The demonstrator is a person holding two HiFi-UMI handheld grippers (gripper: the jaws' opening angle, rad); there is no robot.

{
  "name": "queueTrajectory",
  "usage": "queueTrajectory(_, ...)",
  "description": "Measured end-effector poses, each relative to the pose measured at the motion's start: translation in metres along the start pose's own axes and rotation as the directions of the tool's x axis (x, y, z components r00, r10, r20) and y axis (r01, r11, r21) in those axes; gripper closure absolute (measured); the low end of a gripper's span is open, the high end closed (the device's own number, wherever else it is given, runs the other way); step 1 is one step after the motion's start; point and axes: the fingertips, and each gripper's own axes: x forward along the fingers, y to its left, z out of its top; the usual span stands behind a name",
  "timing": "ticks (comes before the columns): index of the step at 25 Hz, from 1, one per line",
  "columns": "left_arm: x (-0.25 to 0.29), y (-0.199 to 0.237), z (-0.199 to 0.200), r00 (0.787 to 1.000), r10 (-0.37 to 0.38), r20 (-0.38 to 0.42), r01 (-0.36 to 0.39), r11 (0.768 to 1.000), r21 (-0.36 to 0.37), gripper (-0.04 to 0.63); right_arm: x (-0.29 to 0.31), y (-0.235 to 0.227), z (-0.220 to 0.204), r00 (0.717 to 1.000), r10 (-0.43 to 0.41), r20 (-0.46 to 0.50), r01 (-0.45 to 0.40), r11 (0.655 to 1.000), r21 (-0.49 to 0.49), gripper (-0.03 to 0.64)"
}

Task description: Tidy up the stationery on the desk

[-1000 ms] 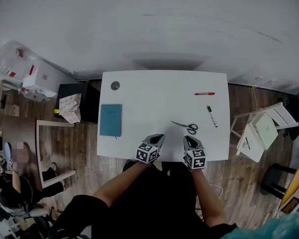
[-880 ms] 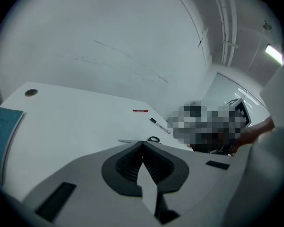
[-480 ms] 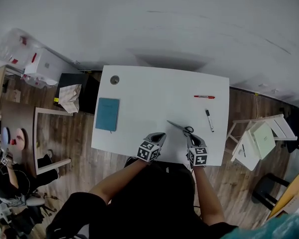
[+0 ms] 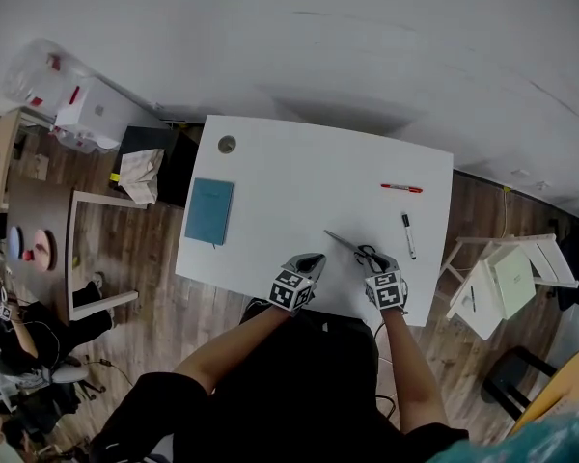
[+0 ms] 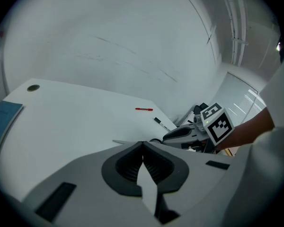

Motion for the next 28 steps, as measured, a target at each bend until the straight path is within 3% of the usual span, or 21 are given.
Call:
queueTrajectory(5,0.001,0.000,-0.006,1.000,0.005,-0.013,-0.005,1.000,-0.017,0.581,0.018,0.007,-0.010,0.996,0.035,-0.088,-0.050,0.983,-0.175,0.523)
queueTrajectory(9,-0.004,0.002,-0.006,1.000,-0.004,0.018,0.005,0.999,-0.037,0.581,0.024,0.007,-0.009,0.992,0.025,-0.122,-0.054,0.968,-0.245,0.511)
queueTrajectory(21,-0.021,0.018,-0.014,0.999,0.043,0.019,-0.042,0.997,-0.066,0.581,0.037,0.011,-0.013,0.983,0.039,-0.179,-0.086,0.960,-0.266,0.509)
queueTrajectory(28,-0.033,0.024,-0.014,0.998,0.054,0.020,-0.053,0.997,-0.062,0.581,0.033,0.014,-0.008,0.990,0.045,-0.132,-0.068,0.983,-0.173,0.526)
